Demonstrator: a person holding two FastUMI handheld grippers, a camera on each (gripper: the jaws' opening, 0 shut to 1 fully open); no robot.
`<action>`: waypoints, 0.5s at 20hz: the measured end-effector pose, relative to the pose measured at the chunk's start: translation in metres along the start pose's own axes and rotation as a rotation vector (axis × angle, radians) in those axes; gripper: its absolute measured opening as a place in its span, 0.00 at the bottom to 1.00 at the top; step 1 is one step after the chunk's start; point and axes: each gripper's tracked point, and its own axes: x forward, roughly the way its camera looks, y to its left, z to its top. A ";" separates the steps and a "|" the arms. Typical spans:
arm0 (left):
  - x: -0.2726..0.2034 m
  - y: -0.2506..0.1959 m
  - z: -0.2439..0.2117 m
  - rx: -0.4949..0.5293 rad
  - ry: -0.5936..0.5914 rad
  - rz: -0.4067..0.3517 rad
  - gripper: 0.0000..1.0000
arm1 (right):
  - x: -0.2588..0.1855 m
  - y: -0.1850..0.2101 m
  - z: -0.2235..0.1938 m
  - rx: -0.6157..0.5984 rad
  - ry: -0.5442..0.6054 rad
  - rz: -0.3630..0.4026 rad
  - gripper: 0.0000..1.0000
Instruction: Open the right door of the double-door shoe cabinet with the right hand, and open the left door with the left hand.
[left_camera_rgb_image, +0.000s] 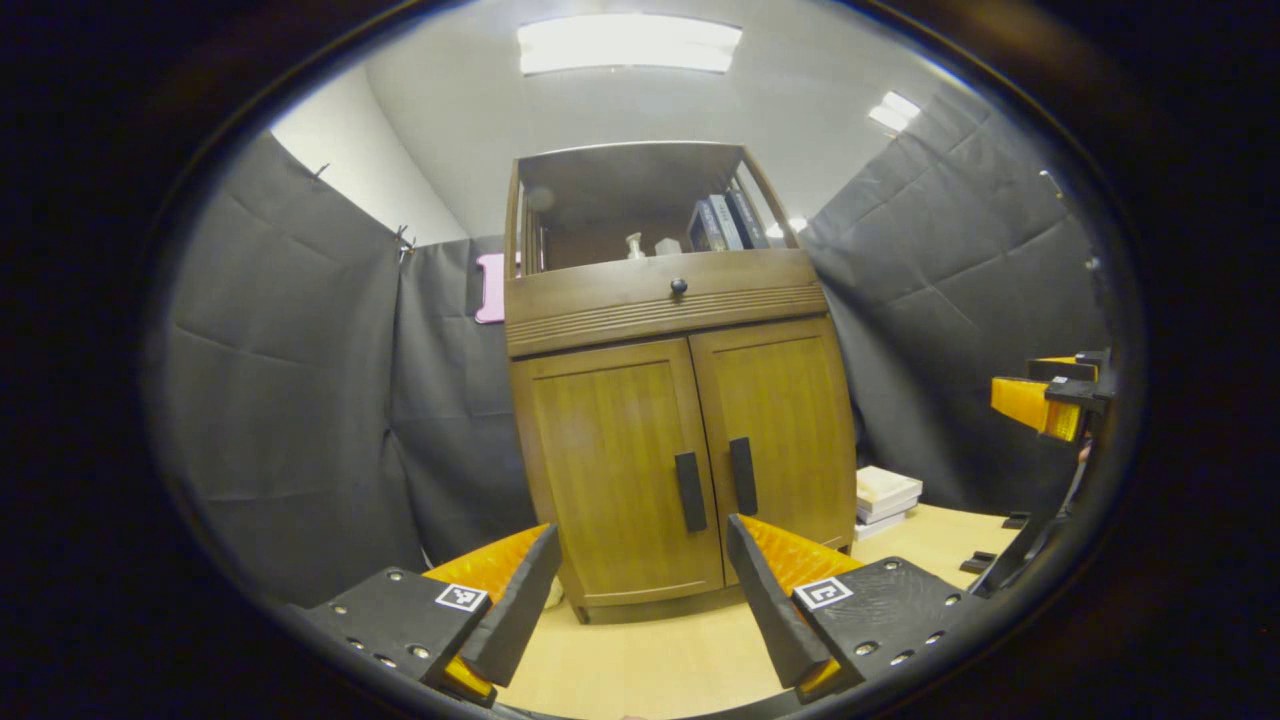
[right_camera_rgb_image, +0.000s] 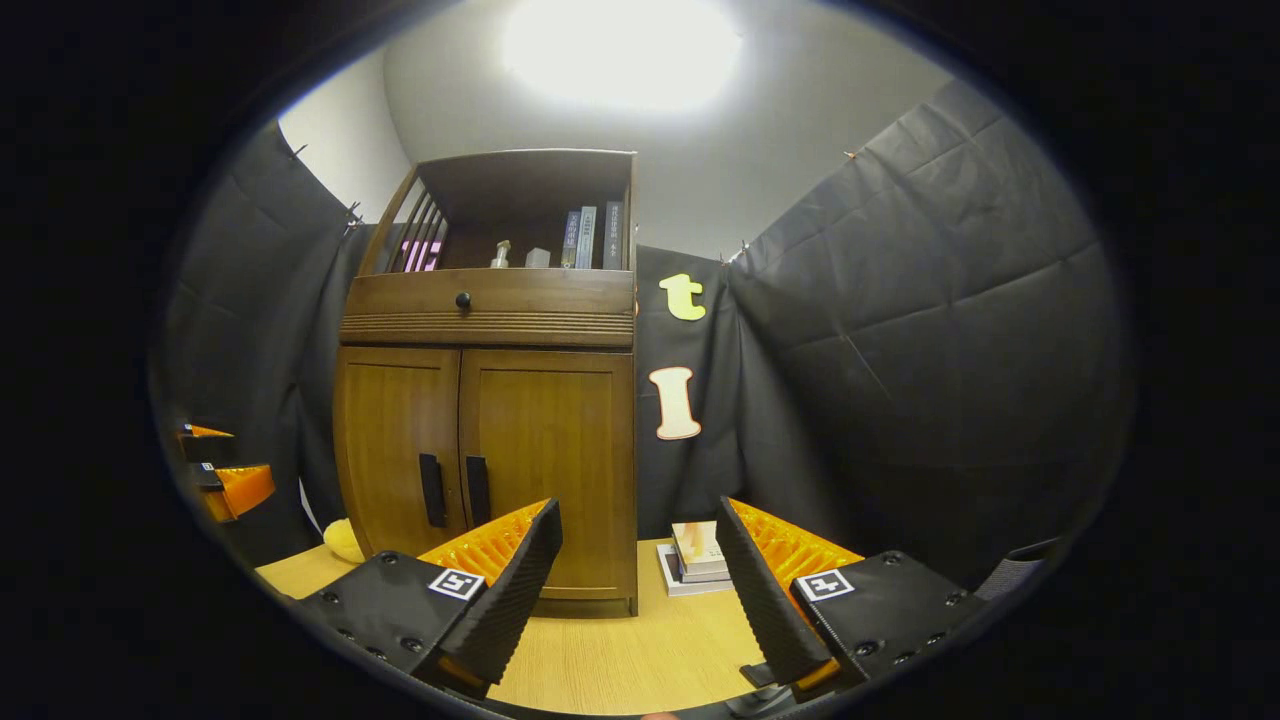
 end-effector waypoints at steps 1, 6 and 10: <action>0.000 0.000 -0.001 0.001 0.000 0.000 0.96 | 0.000 0.002 -0.001 0.002 -0.001 0.005 0.96; -0.001 0.009 -0.005 -0.018 0.002 0.031 0.96 | 0.021 0.027 -0.007 0.032 0.019 0.055 0.97; -0.008 0.025 -0.005 -0.026 0.004 0.078 0.96 | 0.057 0.056 -0.002 0.046 0.012 0.118 0.97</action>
